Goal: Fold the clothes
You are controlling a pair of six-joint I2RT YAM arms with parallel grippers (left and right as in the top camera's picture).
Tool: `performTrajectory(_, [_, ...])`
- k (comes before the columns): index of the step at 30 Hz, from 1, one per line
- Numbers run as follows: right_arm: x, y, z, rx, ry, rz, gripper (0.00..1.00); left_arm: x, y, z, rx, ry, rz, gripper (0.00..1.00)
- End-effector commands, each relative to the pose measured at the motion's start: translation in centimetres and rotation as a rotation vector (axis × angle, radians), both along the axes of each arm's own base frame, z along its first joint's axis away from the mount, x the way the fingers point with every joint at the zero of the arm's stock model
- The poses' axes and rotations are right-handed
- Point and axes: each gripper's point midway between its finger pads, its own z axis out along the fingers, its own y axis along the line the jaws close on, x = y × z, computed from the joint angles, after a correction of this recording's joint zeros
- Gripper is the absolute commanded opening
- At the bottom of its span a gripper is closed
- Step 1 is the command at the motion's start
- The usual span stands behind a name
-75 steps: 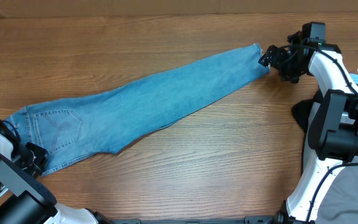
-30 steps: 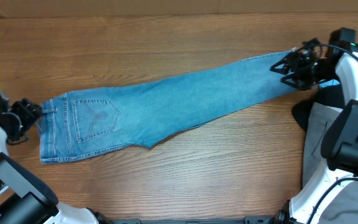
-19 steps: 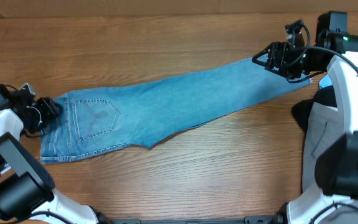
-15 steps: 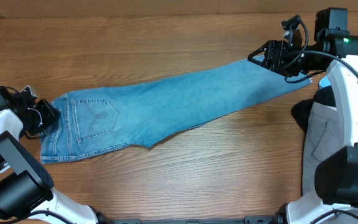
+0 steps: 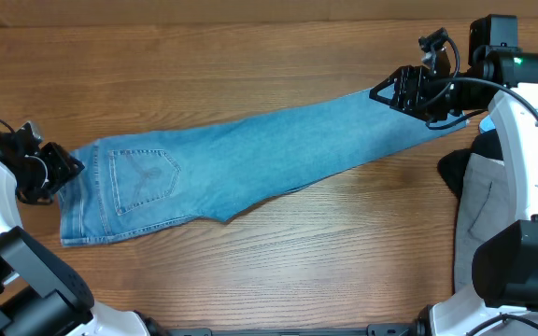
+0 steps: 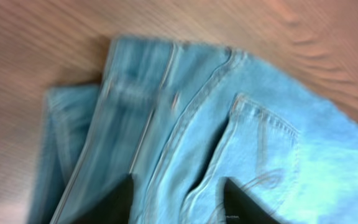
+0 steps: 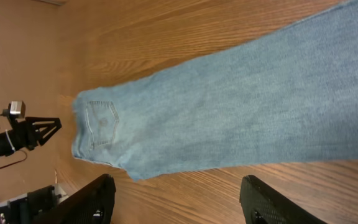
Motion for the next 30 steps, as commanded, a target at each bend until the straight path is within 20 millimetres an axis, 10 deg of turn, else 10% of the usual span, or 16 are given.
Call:
performTrajectory(1, [-0.1, -0.3, 0.3, -0.034, -0.013, 0.001, 0.69, -2.1, 2.2, -0.4, 0.106, 0.119, 0.103, 0.6])
performTrajectory(12, [-0.7, -0.7, -0.5, -0.072, 0.028, -0.011, 0.7, -6.2, 3.4, -4.6, 0.186, 0.285, 0.284, 0.71])
performTrajectory(15, [-0.9, -0.7, -0.5, -0.072, 0.036, -0.01, 0.71, -6.1, 1.6, -6.6, 0.117, 0.26, 0.209, 0.58])
performTrajectory(20, [-0.9, -0.7, -0.5, -0.071, 0.038, -0.01, 0.7, -5.4, -1.6, -6.7, -0.027, 0.194, 0.067, 0.04])
performTrajectory(30, [-1.4, -0.6, -0.9, -0.09, 0.061, -0.007, 0.71, -5.5, -2.7, -3.1, -0.068, 0.176, 0.05, 0.04])
